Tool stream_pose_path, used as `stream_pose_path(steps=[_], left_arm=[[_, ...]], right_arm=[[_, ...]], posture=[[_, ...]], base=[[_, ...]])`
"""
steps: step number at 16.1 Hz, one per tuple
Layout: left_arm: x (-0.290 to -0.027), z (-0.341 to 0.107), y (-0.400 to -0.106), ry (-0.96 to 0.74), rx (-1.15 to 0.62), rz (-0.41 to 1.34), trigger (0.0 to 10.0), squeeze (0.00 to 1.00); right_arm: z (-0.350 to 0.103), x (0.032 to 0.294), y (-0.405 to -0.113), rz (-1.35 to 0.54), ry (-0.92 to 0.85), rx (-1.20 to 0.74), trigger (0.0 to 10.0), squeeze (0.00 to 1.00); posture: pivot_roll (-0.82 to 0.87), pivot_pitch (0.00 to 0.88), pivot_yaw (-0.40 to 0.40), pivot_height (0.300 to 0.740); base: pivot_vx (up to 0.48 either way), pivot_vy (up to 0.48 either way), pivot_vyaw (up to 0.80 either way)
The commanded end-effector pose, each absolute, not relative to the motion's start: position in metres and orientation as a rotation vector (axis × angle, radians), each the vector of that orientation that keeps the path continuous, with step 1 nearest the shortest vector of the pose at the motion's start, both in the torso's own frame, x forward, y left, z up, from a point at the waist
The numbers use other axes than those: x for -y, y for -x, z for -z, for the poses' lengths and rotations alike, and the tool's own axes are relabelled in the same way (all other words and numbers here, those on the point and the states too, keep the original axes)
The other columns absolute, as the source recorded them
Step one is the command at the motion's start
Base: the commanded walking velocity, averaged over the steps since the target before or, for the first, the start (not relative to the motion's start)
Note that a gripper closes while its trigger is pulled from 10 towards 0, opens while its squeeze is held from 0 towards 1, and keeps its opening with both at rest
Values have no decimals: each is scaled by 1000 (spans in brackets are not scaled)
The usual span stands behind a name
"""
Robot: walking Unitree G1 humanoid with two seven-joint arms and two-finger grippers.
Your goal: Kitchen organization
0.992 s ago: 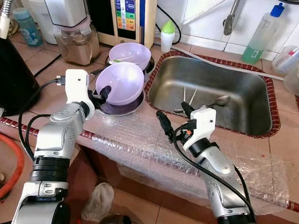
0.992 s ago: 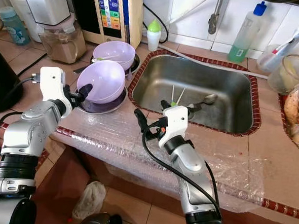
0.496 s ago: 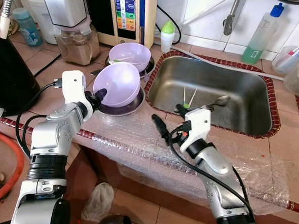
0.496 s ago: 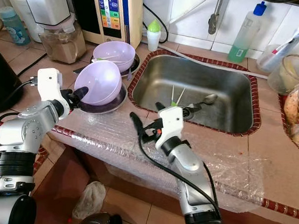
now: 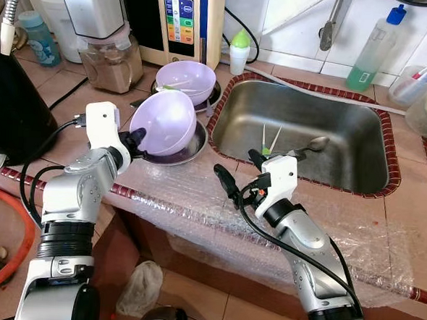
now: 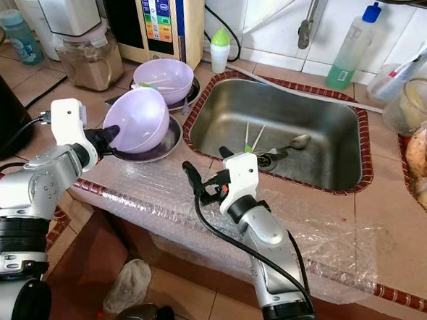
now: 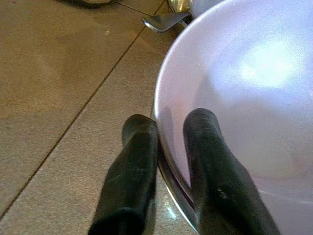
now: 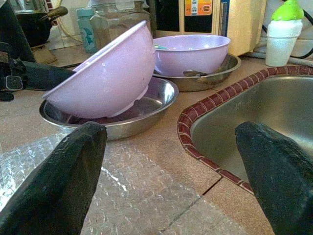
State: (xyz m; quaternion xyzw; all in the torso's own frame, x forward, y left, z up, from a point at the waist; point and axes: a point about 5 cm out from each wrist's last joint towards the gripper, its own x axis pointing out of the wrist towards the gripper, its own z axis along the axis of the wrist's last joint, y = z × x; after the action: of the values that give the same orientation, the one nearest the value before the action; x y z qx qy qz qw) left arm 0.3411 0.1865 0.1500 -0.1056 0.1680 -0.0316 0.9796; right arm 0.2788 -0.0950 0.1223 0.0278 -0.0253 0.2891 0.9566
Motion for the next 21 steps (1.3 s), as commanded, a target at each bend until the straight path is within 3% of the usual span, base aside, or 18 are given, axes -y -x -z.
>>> stream_pose_path(steps=[1, 7, 12, 17, 21], left_arm=[[-192, -154, -339, 204, -333, 57, 0, 0], [-195, -155, -337, 200, -326, 48, 0, 0], [-191, -172, -340, 109, -186, 41, 0, 0], [-175, -187, -339, 62, -37, 100, 0, 0], [-160, -209, -338, -13, 144, 173, 0, 0]], right_arm=[[-125, 94, -280, -593, -54, 56, 10000, 0], [-126, 93, -284, -588, -52, 59, 10000, 0], [-132, 96, -289, -561, -66, 88, 10000, 0], [-154, 105, -300, -528, -306, 137, 10000, 0], [-158, 89, -315, -540, -433, 106, 10000, 0]], posture=[[28, 6, 69, 740], [31, 11, 66, 740], [29, 6, 65, 740], [29, 4, 65, 740], [14, 0, 71, 740]], base=[[0, 0, 0], [0, 0, 0], [0, 0, 0], [0, 0, 0], [0, 0, 0]])
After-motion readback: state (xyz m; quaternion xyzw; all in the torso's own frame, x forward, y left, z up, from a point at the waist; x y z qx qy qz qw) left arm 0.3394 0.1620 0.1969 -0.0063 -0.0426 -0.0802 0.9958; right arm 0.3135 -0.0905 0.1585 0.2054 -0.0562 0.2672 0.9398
